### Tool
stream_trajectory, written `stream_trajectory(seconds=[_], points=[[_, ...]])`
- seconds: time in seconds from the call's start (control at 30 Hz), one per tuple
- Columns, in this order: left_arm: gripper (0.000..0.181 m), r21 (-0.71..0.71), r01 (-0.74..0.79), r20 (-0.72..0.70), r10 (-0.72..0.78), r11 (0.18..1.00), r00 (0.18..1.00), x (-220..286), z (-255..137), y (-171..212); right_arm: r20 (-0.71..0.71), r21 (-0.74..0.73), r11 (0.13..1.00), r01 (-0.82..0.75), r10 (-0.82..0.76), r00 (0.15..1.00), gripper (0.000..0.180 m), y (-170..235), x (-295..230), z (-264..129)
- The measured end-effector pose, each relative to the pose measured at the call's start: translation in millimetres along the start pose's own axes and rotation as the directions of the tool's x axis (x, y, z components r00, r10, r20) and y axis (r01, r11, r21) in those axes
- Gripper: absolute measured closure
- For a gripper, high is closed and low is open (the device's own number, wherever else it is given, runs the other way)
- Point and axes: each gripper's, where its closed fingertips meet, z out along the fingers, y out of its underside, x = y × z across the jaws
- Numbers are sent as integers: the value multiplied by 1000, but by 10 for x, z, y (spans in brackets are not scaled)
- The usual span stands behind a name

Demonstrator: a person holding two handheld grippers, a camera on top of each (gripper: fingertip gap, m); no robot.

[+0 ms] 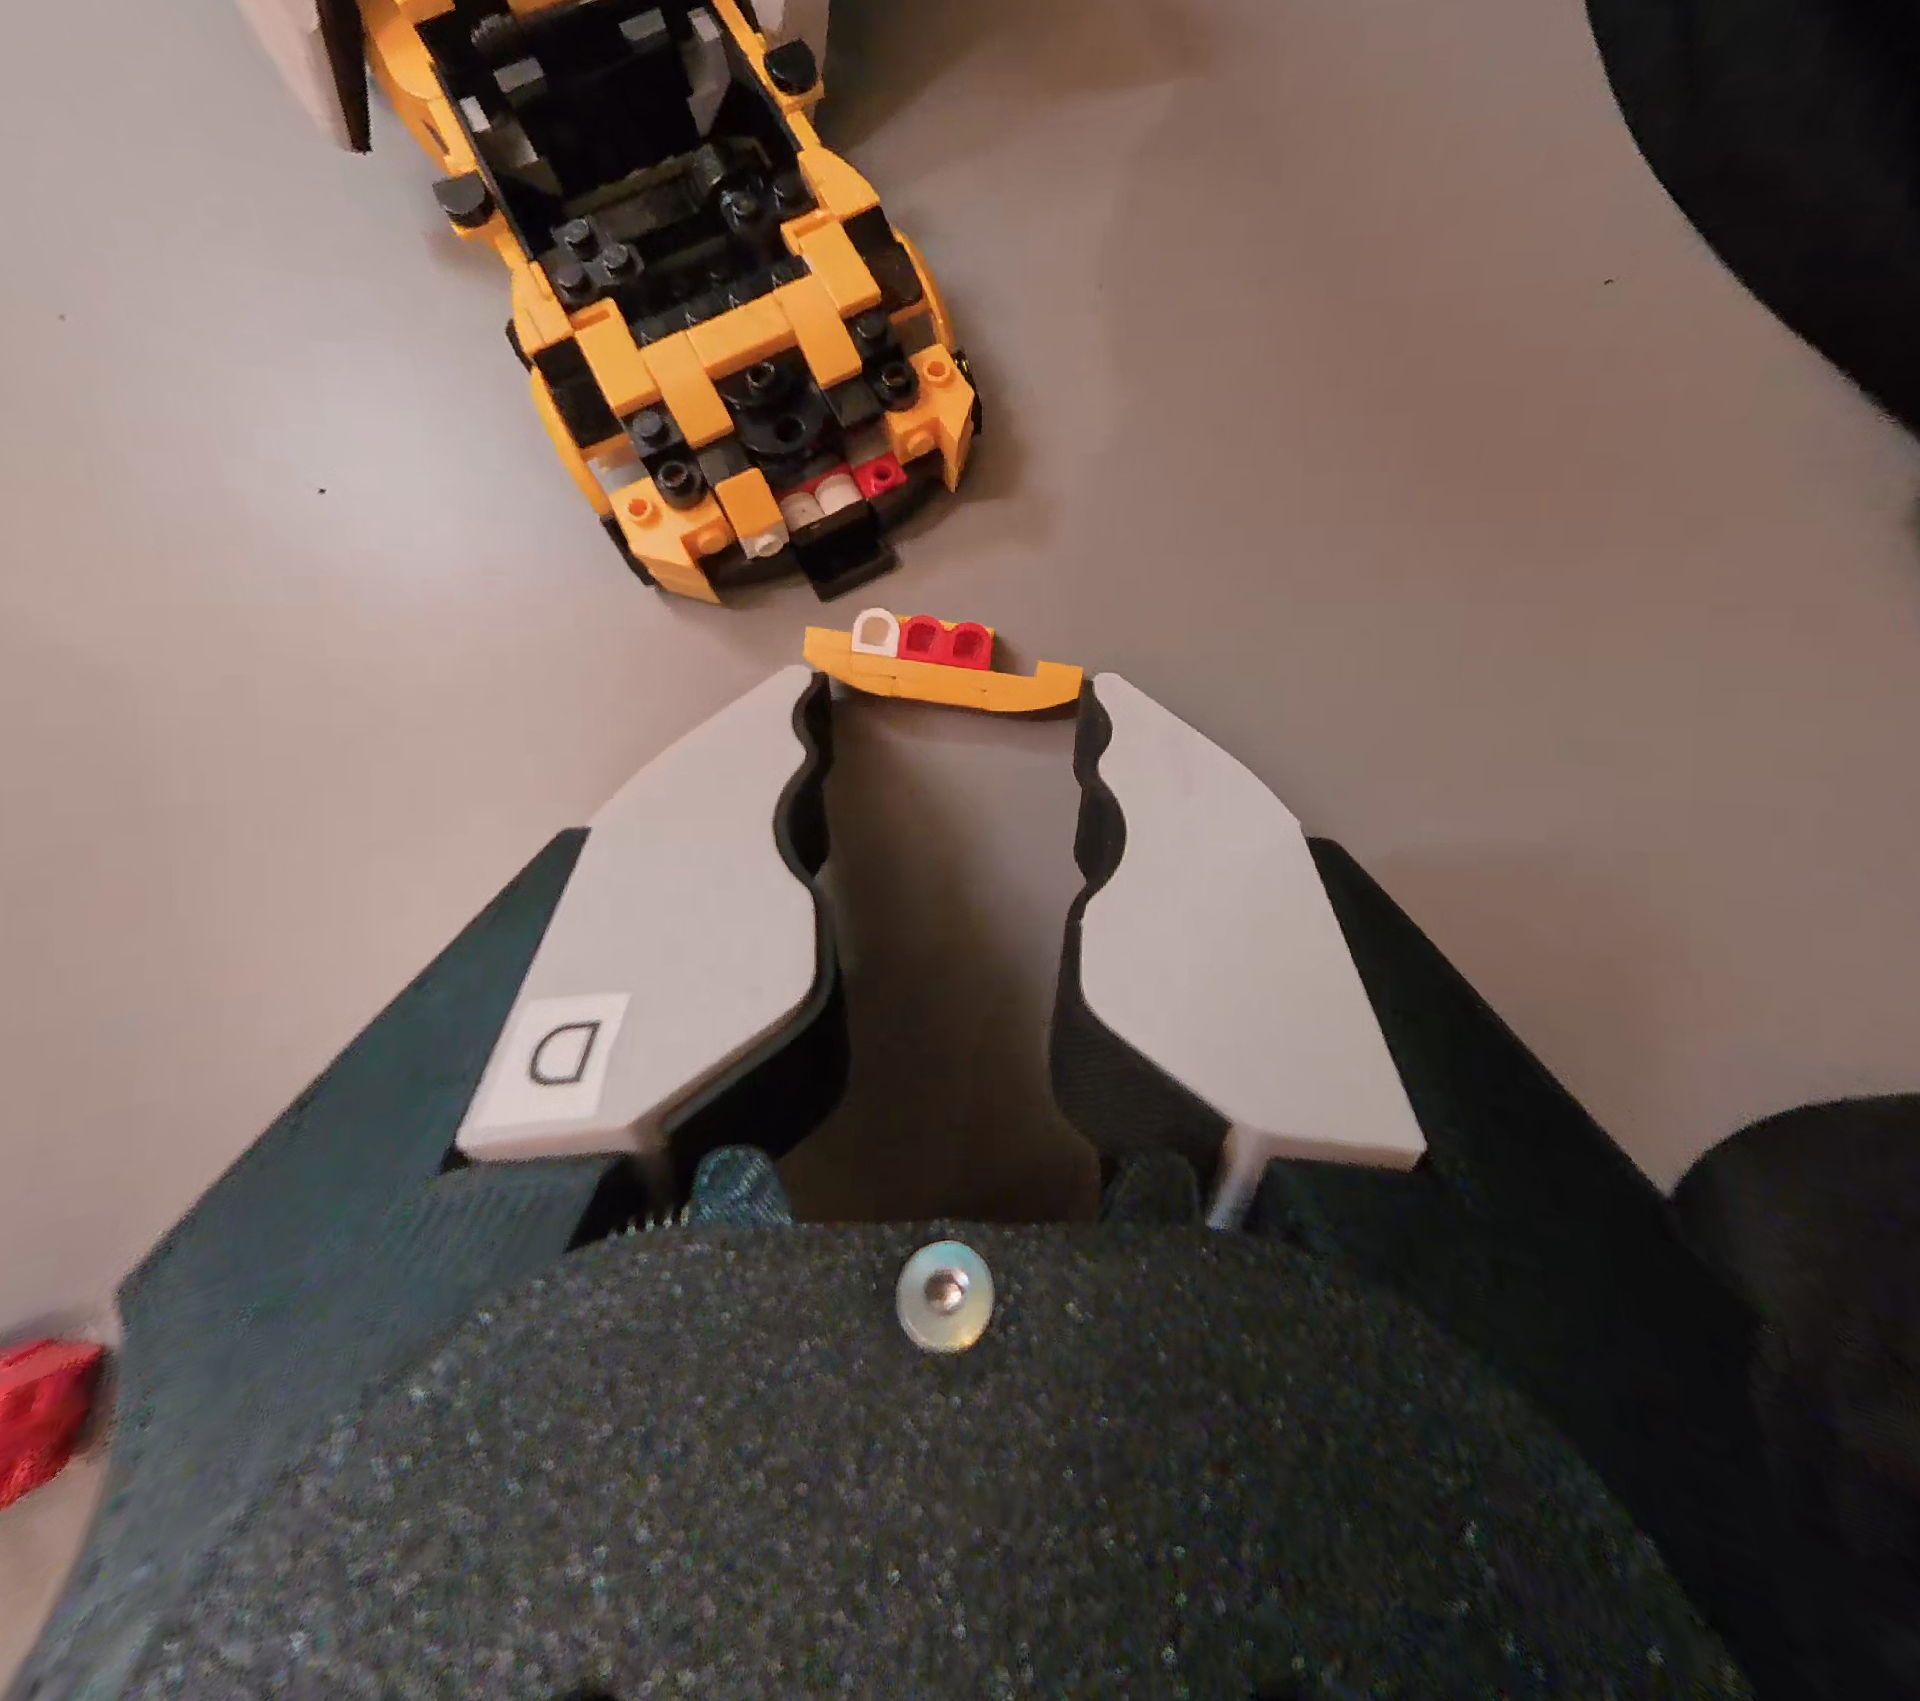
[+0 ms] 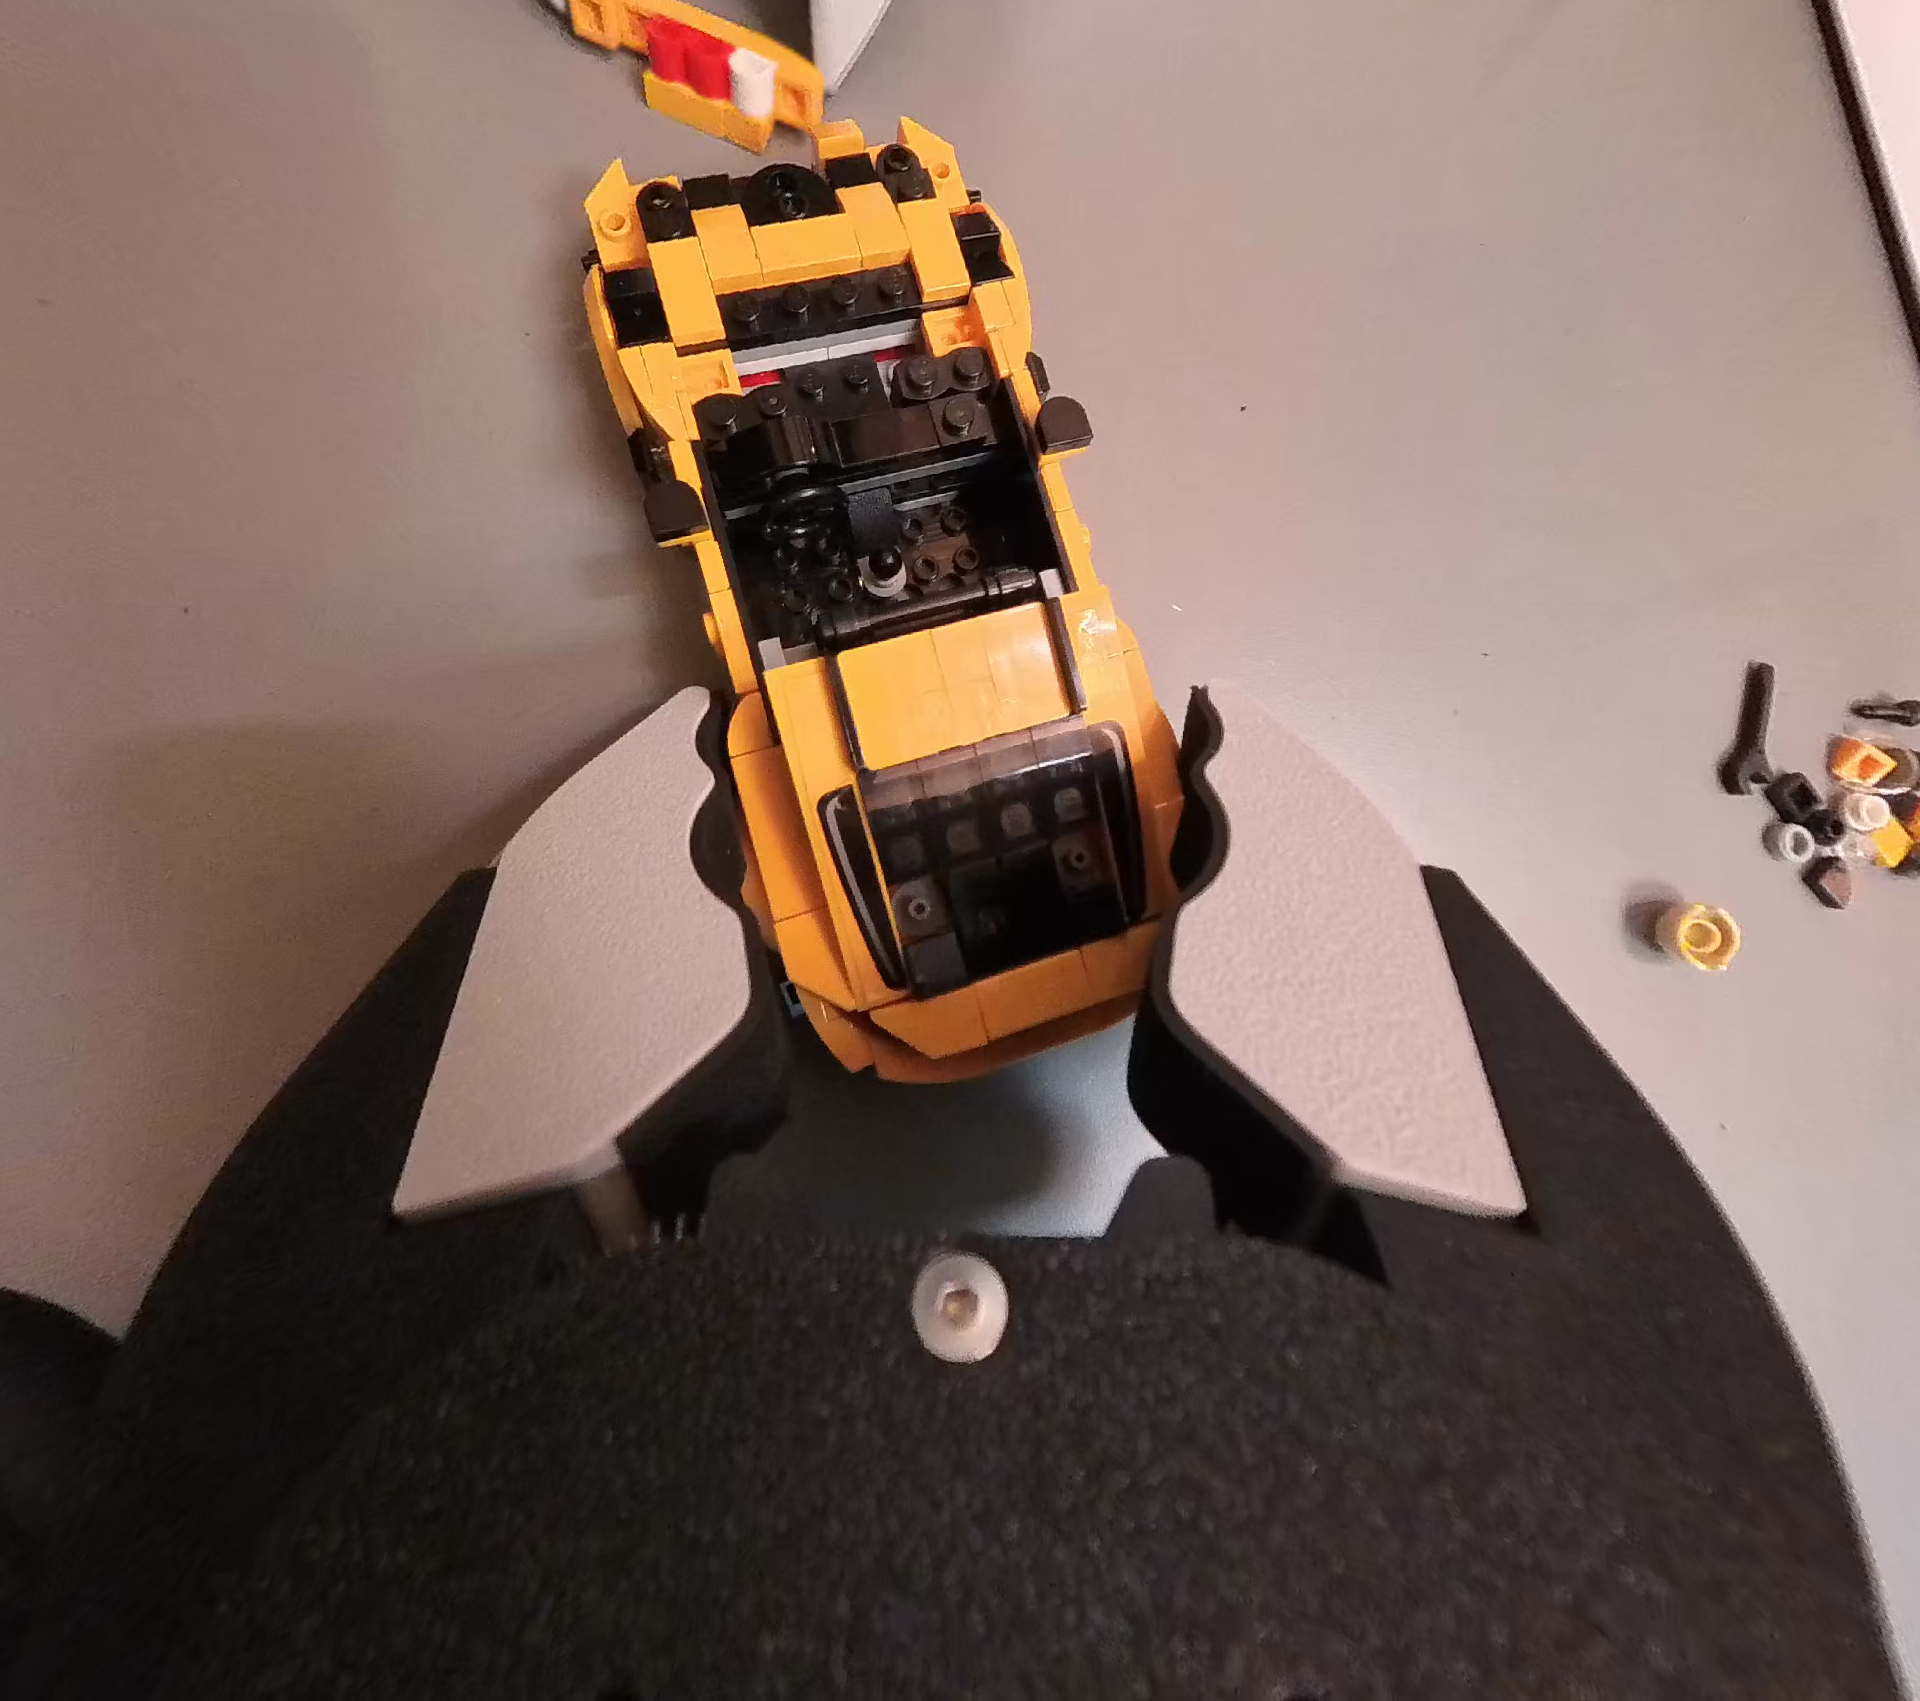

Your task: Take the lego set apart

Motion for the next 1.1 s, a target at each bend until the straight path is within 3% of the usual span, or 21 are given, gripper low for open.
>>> stream_trajectory(seconds=[0.2,0.37,0.6,0.77,0.97,1.1], points=[[140,3,11,63,-11,1000,998,-9,44,-82,-2,2,1000,-1,1,1000,98,16,18,-7],[156,26,62,124,-65,998,990,-41,-47,-135,-7,0,1000,-3,3,1000,98,14,19,-1],[149,-25,71,124,-67,997,990,55,-47,-65,-10,-3,1000,0,0,1000,98,25,34,-8],[151,50,65,221,-75,997,972,-151,-203,-301,-11,-4,1000,1,-1,1000,98,24,35,0],[153,-32,-14,228,21,999,973,-237,-44,-420,-7,4,1000,18,-18,1000,98,18,17,0],[157,-102,-122,149,136,987,979,-231,23,-495,50,18,996,86,-87,995,98,1,23,15]])
